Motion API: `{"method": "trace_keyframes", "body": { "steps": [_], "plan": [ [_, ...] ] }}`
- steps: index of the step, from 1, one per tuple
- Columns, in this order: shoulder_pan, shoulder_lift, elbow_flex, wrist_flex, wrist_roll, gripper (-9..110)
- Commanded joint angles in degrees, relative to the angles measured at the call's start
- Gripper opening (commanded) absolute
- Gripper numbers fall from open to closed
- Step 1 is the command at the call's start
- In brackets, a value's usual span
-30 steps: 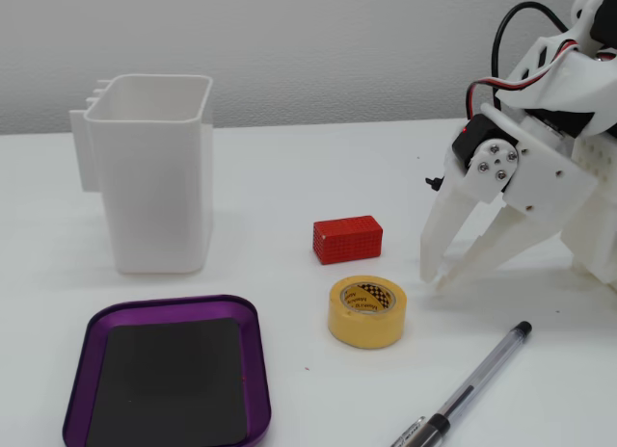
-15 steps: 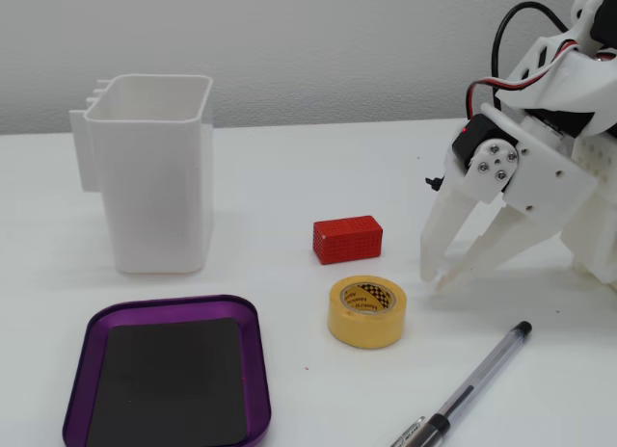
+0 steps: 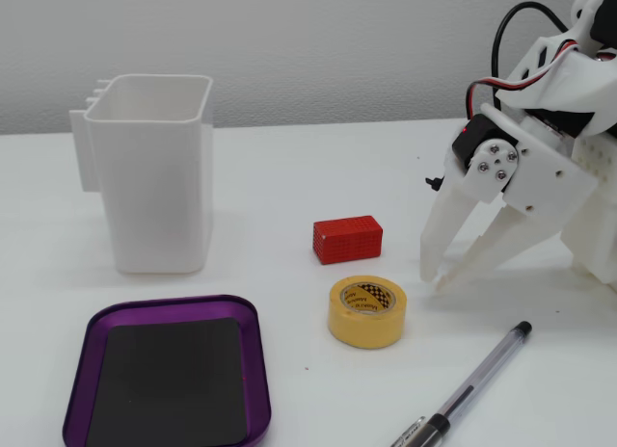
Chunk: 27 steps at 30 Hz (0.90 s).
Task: Pick up the yellow tape and place it in the box.
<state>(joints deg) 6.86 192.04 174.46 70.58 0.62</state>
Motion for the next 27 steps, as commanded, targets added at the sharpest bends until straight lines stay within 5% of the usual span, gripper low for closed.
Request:
{"method": "trace_keyframes", "body": {
  "steps": [1,23,27],
  "plan": [
    [-0.4,3.6,0.3,-0.9,0.4,0],
    [-0.2,3.5,0.4,-0.9,-0.5,0],
    [0.5,2.8,-3.1,-3.9,-8.5,1]
  ]
}}
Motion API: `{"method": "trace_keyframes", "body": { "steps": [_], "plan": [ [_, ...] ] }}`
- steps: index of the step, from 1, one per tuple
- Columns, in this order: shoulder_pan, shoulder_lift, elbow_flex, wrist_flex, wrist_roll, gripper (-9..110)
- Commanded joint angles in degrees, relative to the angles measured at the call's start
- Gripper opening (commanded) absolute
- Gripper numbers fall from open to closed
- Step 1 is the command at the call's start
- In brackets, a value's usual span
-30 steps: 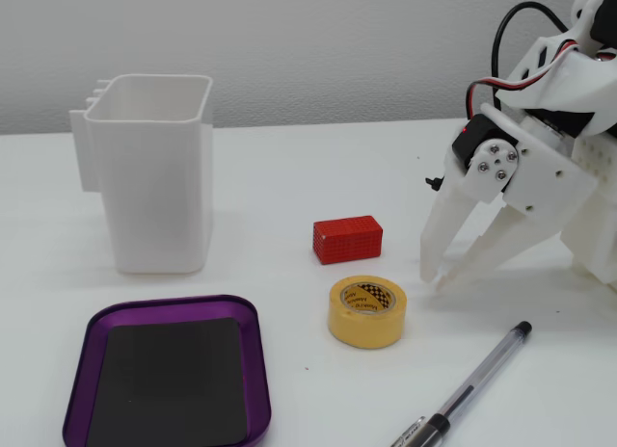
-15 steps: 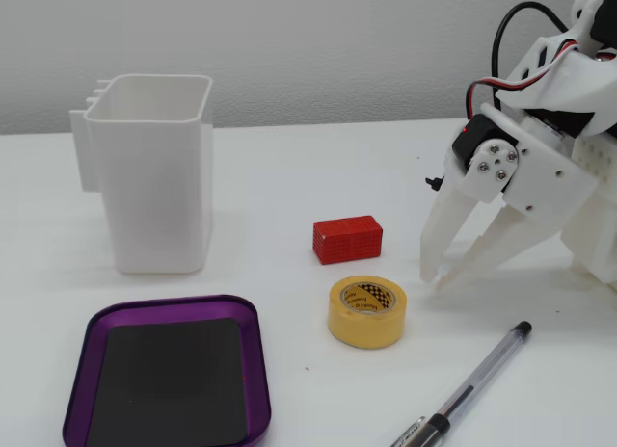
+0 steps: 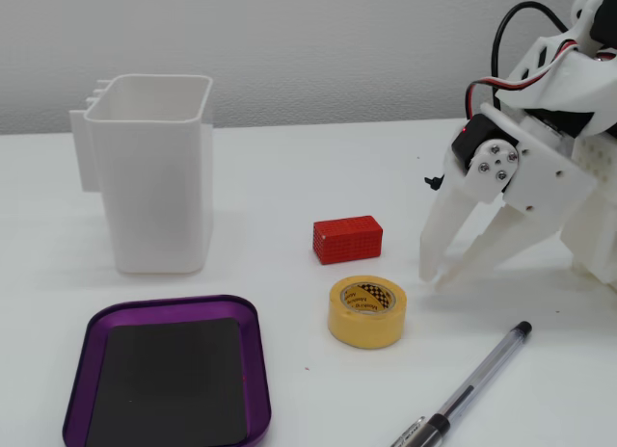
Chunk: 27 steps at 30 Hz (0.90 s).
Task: Pick up the yellow tape and place it in the box.
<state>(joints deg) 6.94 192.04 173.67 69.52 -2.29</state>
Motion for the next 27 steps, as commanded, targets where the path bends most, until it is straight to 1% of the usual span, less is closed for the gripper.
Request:
{"method": "trace_keyframes", "body": {
  "steps": [1,3,6,10,14,19,24,27],
  "plan": [
    [0.4,2.7,-3.8,-4.4,-9.6,1],
    [0.6,2.1,-8.1,-6.2,-15.3,3],
    [0.5,-3.2,-15.6,-4.5,-15.5,6],
    [0.0,-20.7,-24.2,-4.3,-15.4,9],
    [-0.5,-39.9,-33.0,-3.3,-15.3,9],
    [-6.2,-57.9,-38.7,-1.5,-15.7,9],
    [-10.5,-63.6,-38.9,-2.4,-15.6,12],
    [-9.9,-64.3,-38.9,-6.0,-13.4,13]
  ]
}}
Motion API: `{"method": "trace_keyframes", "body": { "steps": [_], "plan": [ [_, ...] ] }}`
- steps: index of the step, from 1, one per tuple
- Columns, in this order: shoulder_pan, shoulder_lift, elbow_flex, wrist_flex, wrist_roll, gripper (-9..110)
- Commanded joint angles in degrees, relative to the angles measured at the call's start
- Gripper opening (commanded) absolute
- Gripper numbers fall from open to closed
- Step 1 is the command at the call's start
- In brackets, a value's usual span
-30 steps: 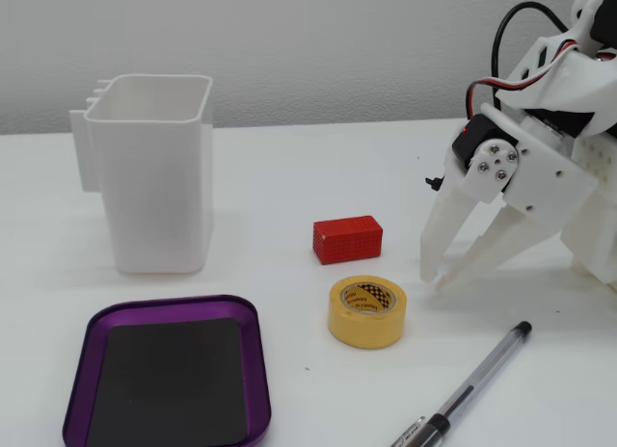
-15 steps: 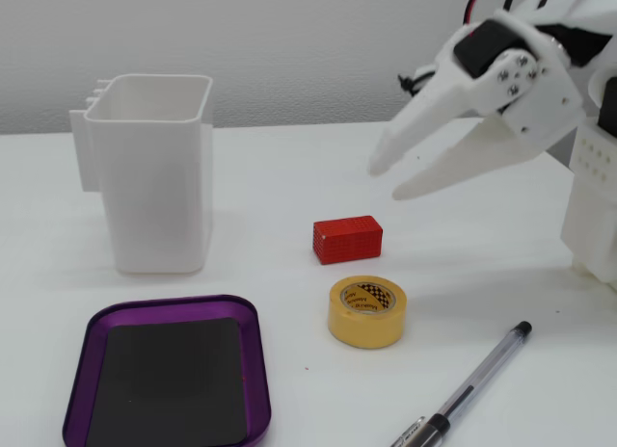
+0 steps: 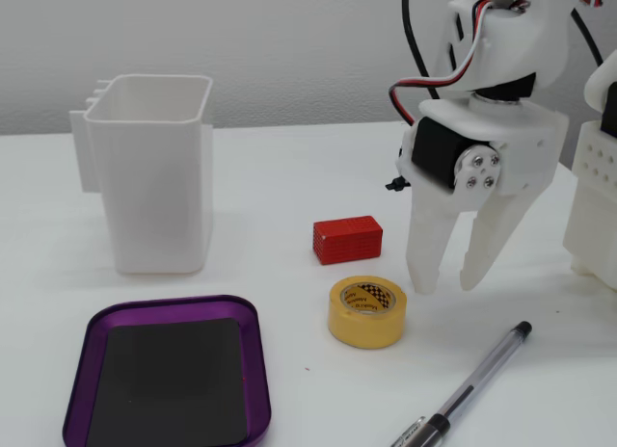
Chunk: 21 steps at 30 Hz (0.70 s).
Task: Pick up the yellow tape and place it in the box.
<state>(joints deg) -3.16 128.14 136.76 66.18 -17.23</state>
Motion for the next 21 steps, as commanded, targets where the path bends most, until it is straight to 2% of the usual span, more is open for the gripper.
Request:
{"method": "trace_keyframes", "body": {
  "steps": [1,21],
  "plan": [
    [0.8,-0.5,-2.0,-3.6,1.6,13],
    [2.6,-0.7,4.7,-14.9,1.1,13]
  ]
}}
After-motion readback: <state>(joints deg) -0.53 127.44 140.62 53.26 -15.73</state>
